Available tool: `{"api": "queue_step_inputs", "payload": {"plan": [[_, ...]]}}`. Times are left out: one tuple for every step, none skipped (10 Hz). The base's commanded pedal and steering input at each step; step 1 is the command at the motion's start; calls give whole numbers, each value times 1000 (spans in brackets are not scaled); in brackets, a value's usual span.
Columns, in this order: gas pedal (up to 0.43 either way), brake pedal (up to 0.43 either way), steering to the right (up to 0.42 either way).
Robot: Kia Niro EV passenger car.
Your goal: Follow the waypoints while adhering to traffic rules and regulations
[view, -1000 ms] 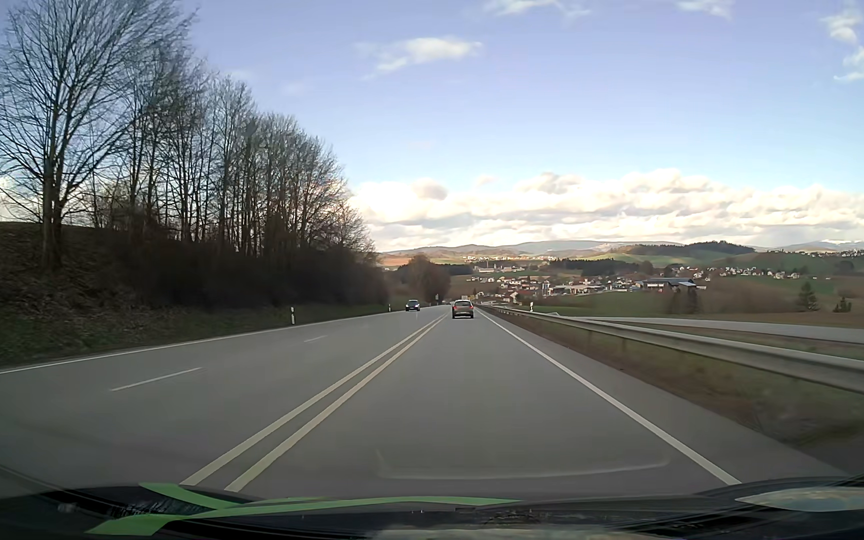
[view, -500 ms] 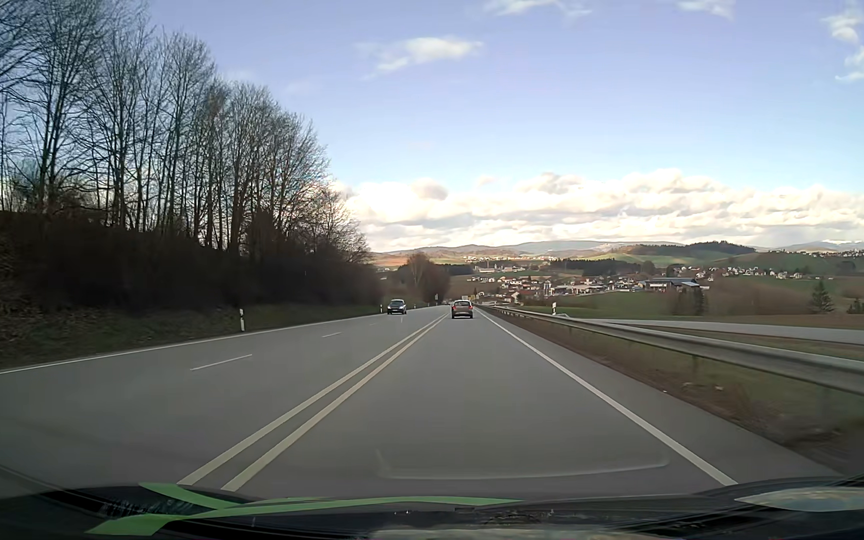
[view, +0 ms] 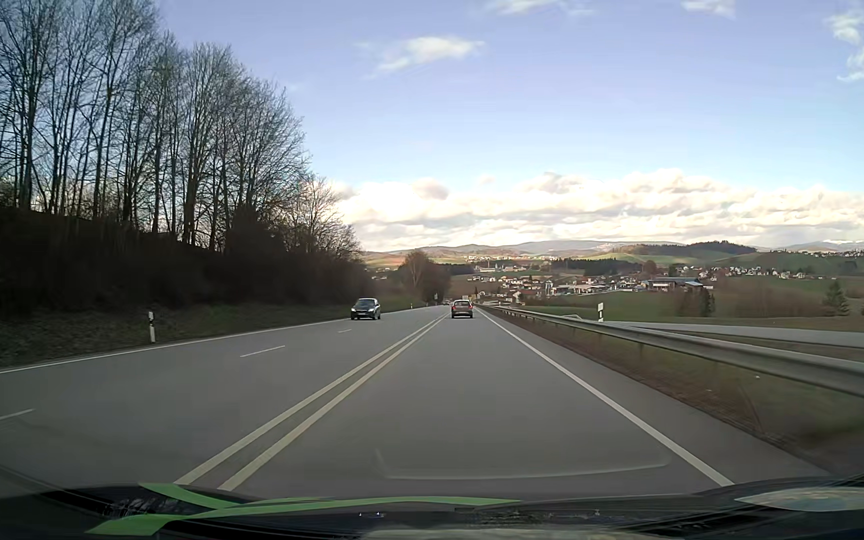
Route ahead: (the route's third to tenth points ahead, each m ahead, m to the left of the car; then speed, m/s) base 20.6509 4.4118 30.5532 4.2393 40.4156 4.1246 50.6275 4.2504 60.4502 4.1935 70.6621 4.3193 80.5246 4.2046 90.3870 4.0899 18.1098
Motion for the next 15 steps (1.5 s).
{"api": "queue_step_inputs", "payload": {"plan": [[98,0,-4],[98,0,-3],[98,0,-3],[98,0,-3],[98,0,-3],[98,0,-3],[98,0,-4],[98,0,-3],[98,0,-3],[98,0,-3],[98,0,-3],[98,0,-3],[98,0,-3],[98,0,-3],[98,0,-3]]}}
